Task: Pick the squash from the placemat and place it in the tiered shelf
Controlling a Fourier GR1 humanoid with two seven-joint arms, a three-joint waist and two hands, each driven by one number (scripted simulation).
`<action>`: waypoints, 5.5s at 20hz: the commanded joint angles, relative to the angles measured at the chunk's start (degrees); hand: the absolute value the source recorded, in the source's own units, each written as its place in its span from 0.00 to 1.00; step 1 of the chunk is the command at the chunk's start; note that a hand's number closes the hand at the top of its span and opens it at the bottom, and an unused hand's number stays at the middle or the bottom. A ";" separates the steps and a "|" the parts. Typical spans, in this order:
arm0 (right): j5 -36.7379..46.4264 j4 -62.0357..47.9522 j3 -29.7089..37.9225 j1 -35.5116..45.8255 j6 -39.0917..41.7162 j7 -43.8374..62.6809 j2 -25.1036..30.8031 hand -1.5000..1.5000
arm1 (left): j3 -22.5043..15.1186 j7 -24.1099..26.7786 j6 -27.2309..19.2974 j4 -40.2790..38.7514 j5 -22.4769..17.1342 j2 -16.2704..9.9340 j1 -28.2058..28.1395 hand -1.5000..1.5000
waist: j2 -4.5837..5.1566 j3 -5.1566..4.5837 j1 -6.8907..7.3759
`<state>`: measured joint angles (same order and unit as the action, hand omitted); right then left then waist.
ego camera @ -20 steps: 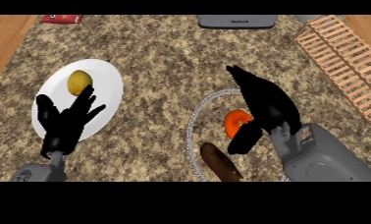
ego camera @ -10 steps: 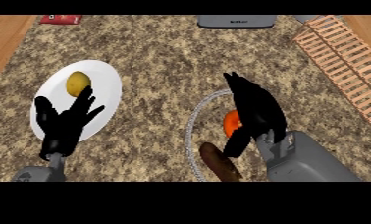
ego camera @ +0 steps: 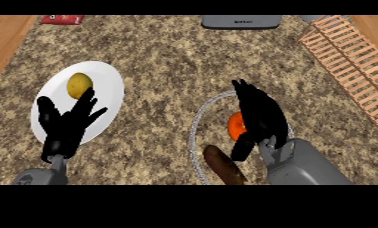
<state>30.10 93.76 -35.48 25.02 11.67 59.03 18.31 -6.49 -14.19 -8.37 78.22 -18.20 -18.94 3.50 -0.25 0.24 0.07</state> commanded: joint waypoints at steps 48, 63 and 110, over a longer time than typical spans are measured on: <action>30.60 -17.68 33.22 12.40 -25.42 10.21 -14.39 1.00 | 4.12 -1.55 3.92 0.17 5.86 5.30 -1.52 0.50 | 0.43 -0.36 0.61; 54.68 -18.97 43.34 40.53 -6.50 23.19 -9.81 1.00 | 5.54 -2.01 4.12 -1.28 5.90 4.66 -0.69 0.50 | -0.02 -0.39 -0.10; 43.34 -37.14 62.93 38.67 -8.57 -8.66 18.20 1.00 | 7.80 1.40 6.86 -4.18 9.36 6.98 -0.75 0.50 | 0.29 -0.29 0.15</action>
<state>73.97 55.16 29.51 63.24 2.59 48.97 37.62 1.72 -15.62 -1.93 78.93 -10.33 -13.07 2.88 -0.21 0.32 0.52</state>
